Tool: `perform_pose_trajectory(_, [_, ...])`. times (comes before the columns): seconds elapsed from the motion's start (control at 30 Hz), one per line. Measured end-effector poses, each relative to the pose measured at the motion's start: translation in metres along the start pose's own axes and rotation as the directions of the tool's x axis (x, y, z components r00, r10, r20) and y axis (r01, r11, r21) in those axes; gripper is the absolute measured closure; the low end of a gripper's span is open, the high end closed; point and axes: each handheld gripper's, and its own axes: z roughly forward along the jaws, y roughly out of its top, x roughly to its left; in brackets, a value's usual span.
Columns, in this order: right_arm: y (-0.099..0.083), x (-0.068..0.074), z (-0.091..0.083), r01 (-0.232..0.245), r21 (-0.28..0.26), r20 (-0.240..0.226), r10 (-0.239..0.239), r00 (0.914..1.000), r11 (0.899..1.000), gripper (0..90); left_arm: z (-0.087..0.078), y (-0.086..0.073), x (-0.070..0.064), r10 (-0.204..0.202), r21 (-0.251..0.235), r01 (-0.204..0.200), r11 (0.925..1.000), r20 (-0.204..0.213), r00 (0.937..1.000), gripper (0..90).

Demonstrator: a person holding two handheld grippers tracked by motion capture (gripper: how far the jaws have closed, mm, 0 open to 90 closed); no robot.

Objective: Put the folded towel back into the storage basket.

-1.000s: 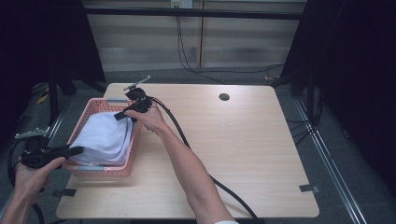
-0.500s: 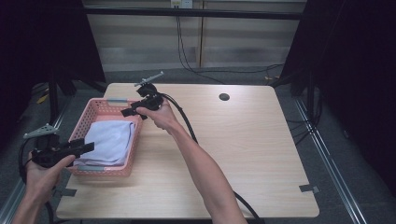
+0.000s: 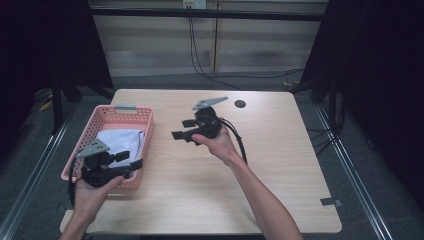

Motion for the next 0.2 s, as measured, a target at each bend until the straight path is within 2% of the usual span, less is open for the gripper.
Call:
perform_pose_trajectory(0.07, [-0.014, -0.002, -0.016, -0.01, -0.022, 0.023, 0.01, 0.9997, 1.0, 30.0, 0.012, -0.003, -0.011, 0.012, 0.012, -0.012, 0.9998, 0.02, 0.9997, 34.3])
perform_pose_trajectory(0.13, [-0.03, -0.003, -0.033, -0.011, -0.022, 0.058, 0.013, 0.9982, 1.0, 29.6, 0.024, -0.005, -0.023, 0.011, 0.025, -0.012, 0.9996, 0.049, 0.9987, 31.7])
perform_pose_trajectory(0.2, [-0.04, -0.003, -0.045, -0.019, -0.037, 0.07, 0.021, 0.9974, 0.999, 28.7, 0.033, -0.006, -0.033, 0.026, 0.034, -0.029, 0.999, 0.062, 0.9977, 30.6])
